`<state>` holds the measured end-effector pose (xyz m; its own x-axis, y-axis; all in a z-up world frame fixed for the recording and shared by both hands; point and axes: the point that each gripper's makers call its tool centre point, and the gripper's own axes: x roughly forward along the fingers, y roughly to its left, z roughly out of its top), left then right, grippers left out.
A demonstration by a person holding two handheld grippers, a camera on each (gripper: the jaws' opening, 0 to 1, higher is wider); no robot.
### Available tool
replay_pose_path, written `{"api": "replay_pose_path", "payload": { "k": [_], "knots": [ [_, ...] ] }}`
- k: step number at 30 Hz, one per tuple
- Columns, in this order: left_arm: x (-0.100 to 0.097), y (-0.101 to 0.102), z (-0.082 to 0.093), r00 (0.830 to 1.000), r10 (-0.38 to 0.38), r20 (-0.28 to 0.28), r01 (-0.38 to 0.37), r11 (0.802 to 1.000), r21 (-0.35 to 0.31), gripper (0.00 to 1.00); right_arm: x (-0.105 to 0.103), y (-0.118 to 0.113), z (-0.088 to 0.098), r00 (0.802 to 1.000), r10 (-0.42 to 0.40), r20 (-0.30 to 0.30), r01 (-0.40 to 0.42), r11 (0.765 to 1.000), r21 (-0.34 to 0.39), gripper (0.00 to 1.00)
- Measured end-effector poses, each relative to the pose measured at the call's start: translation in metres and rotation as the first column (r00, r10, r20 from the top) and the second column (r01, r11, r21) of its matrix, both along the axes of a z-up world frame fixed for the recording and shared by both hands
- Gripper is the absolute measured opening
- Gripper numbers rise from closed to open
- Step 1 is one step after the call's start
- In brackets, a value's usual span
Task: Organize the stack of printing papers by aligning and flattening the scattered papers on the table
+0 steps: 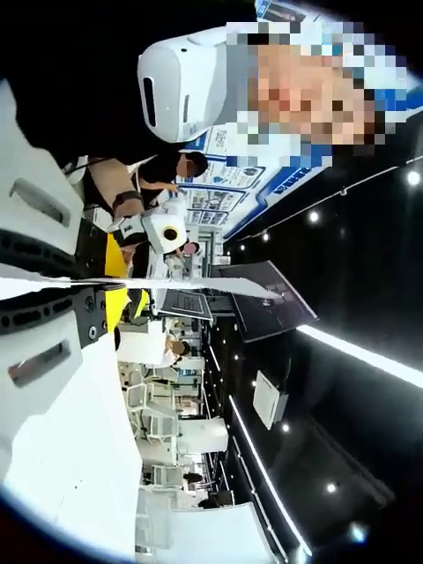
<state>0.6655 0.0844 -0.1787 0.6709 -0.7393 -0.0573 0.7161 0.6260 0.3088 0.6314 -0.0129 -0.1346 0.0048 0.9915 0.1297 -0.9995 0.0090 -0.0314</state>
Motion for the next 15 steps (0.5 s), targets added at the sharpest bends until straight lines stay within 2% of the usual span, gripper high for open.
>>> {"api": "replay_pose_path", "payload": {
  "k": [6, 15],
  "knots": [
    [0.001, -0.003, 0.001, 1.000, -0.012, 0.001, 0.012, 1.000, -0.008, 0.66, -0.003, 0.002, -0.001, 1.000, 0.021, -0.004, -0.021, 1.000, -0.003, 0.00],
    [-0.004, -0.012, 0.009, 0.999, -0.047, 0.017, 0.048, 0.998, -0.030, 0.62, 0.004, 0.005, -0.006, 1.000, -0.010, 0.010, 0.010, 1.000, -0.009, 0.00]
  ]
}}
